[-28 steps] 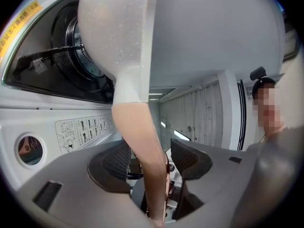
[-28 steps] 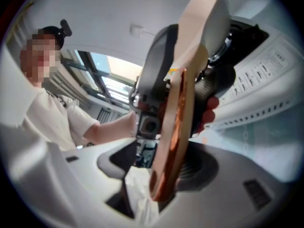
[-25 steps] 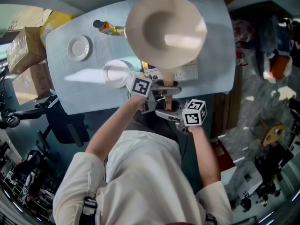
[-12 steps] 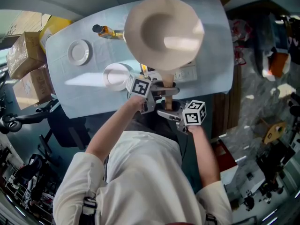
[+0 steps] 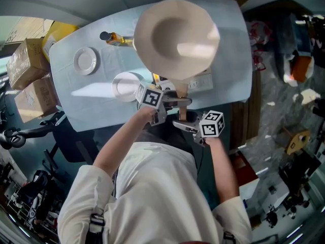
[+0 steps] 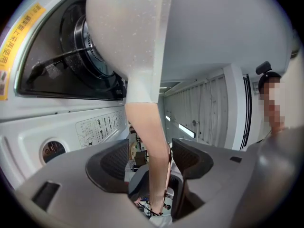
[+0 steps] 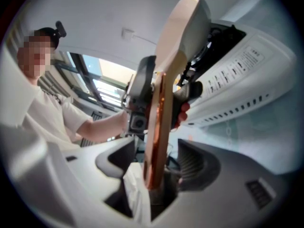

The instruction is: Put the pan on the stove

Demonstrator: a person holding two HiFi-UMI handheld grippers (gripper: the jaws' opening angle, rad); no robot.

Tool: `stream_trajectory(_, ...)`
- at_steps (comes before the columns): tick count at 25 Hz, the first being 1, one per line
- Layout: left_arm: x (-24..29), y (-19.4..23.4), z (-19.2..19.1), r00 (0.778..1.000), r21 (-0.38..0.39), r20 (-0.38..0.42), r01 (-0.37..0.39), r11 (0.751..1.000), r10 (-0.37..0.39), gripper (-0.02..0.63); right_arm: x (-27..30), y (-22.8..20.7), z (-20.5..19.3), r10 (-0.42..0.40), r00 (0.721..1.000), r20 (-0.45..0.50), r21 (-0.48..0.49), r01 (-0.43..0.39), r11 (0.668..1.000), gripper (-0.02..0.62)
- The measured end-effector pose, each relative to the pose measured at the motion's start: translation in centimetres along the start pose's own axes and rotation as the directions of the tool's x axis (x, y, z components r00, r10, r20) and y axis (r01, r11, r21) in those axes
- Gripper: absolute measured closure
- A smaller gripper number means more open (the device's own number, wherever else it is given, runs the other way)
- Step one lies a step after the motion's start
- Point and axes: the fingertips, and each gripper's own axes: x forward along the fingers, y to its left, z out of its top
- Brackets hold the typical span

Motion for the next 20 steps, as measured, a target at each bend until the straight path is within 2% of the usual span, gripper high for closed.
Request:
stream_trajectory(10, -1.9, 0.0, 0.1, 1.0, 0.01, 0.0, -0.01, 1.0, 0.01, 0.314, -1.2, -1.2, 0.1, -0.041, 0.998, 0.044, -0.001, 0.041, 0.999, 0.311)
stream_trajectory(20, -5.9, -0.1, 0.3, 0.997, 0.05, 0.0, -0.079, 0.996, 0.079, 0.314, -3.6, -1.8, 2.4, -0.106, 0.986, 0.131, 0.009, 0.106, 0.994, 0.31)
